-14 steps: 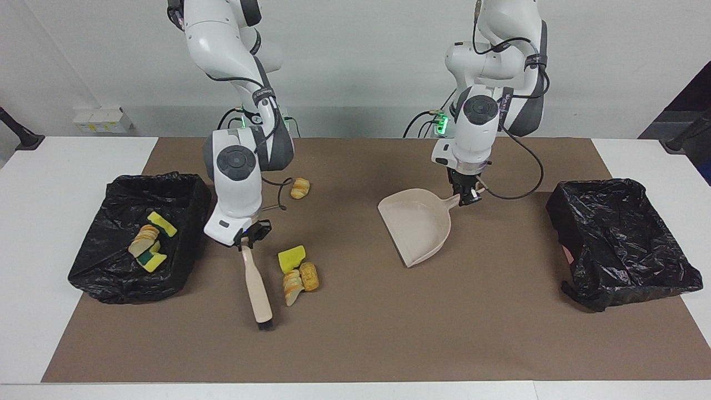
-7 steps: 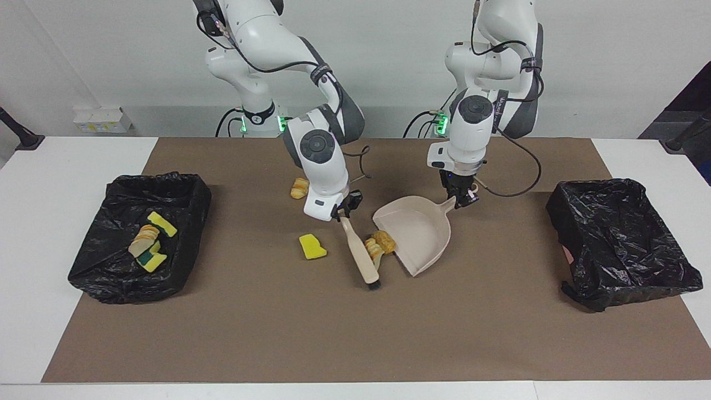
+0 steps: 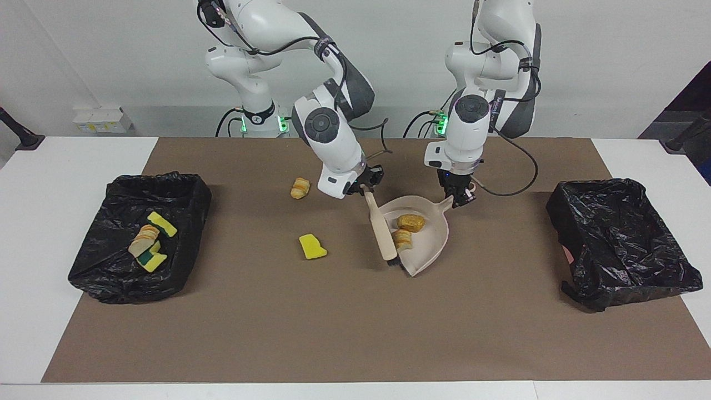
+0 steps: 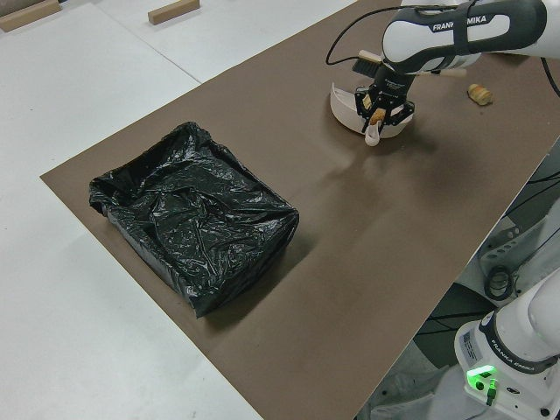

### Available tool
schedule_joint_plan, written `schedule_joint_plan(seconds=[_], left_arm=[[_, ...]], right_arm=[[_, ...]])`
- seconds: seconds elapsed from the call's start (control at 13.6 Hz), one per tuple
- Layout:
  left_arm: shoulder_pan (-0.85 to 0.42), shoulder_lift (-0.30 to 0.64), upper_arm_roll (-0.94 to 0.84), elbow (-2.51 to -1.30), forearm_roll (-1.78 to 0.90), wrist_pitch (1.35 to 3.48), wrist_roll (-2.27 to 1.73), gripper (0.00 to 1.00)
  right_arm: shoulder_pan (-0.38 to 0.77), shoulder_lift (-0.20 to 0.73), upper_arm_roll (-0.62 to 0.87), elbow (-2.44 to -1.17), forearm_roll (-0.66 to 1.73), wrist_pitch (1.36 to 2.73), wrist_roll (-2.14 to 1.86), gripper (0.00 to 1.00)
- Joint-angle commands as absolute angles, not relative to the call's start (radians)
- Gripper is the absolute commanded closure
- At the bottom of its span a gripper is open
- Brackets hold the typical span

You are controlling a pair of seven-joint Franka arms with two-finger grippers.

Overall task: Sweep and dump trash in bin
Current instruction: 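Push the bread pieces into the dustpan held by the left gripper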

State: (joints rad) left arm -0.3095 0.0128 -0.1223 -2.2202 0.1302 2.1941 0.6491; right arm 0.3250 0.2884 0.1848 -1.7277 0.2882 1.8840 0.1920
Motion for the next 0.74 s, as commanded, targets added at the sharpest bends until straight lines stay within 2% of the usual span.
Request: schedule_joint_plan(seconds=[0.0, 0.29, 0.66], left_arm=[[-0.325, 0.003, -0.112, -2.233, 0.079, 2.14, 0.69, 1.0], [-0.325, -0.003, -0.112, -2.233, 0.035, 2.103, 0.739, 1.0], [-0.314, -0.003, -0.112, -2.232, 0.035, 2.086, 0.77, 1.0]], right_arm=[[0.252, 0.253, 0.19, -1.749, 0.154, 1.83, 0.216, 1.0], [0.212, 0.203, 0.19, -1.781, 0.04, 1.665, 0.397, 1.0], [0.244, 0.08, 0.202, -1.966, 0.006, 1.645, 0.904, 1.0]])
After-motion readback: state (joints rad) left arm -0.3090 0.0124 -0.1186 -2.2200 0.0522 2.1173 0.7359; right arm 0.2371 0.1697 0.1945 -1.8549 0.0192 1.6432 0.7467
